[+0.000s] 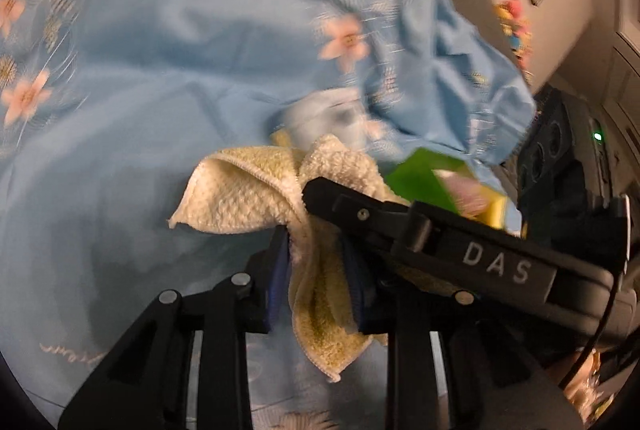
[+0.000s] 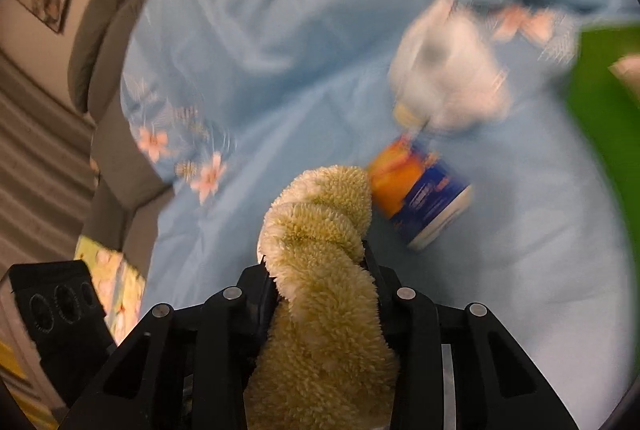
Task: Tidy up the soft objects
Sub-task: 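Carry the towel into the green box and open the right gripper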
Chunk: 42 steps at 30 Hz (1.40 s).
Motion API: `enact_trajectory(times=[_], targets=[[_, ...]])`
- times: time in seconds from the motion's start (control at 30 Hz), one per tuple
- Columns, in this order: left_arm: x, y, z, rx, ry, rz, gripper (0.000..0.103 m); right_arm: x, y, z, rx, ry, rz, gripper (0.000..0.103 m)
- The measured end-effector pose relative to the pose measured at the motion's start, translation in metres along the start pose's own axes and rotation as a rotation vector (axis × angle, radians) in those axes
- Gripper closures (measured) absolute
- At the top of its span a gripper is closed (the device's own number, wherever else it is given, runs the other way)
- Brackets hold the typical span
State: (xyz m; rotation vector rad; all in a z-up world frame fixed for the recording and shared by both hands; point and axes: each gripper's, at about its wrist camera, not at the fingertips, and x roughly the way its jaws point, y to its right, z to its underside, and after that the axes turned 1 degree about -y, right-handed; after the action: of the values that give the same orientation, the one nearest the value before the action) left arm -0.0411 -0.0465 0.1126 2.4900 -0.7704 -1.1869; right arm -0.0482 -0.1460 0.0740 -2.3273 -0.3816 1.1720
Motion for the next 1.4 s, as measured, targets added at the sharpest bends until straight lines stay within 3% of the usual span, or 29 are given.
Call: enact_trajectory(times=[0.13, 0.4, 0.57, 0.7, 0.83, 1.0, 1.23, 1.3, 1.37, 1.4], targets=[[0.005, 0.049, -0.011, 0.09, 0.02, 0.081, 0.08, -0.055, 0.004, -0.013, -0.001, 0.148, 0.058, 0.065], [0.038, 0.141, -0.024, 0.237, 0.005, 0.274, 0.079, -0.164, 0.058, -0.02, 0.134, 0.422, 0.097, 0.065], [0.073, 0.177, -0.018, 0.305, -0.067, 0.29, 0.079, -0.202, 0.096, -0.013, 0.221, 0.528, 0.132, 0.065], [0.108, 0.185, -0.011, 0.311, -0.155, 0.244, 0.079, -0.205, 0.128, -0.013, 0.306, 0.518, 0.263, 0.065], [0.132, 0.181, -0.008, 0.297, -0.214, 0.174, 0.079, -0.186, 0.164, -0.019, 0.392, 0.442, 0.267, 0.065], [0.133, 0.175, 0.001, 0.288, -0.21, 0.15, 0.079, -0.165, 0.18, -0.023, 0.425, 0.373, 0.366, 0.064], [0.131, 0.177, 0.006, 0.302, -0.201, 0.122, 0.075, -0.158, 0.184, -0.021, 0.426, 0.37, 0.37, 0.064], [0.127, 0.177, 0.007, 0.305, -0.192, 0.108, 0.067, -0.162, 0.182, -0.019, 0.433, 0.375, 0.375, 0.064], [0.12, 0.176, 0.008, 0.313, -0.171, 0.089, 0.05, -0.166, 0.18, -0.018, 0.438, 0.377, 0.388, 0.054], [0.115, 0.175, 0.008, 0.319, -0.153, 0.077, 0.047, -0.17, 0.178, -0.017, 0.44, 0.383, 0.394, 0.05]])
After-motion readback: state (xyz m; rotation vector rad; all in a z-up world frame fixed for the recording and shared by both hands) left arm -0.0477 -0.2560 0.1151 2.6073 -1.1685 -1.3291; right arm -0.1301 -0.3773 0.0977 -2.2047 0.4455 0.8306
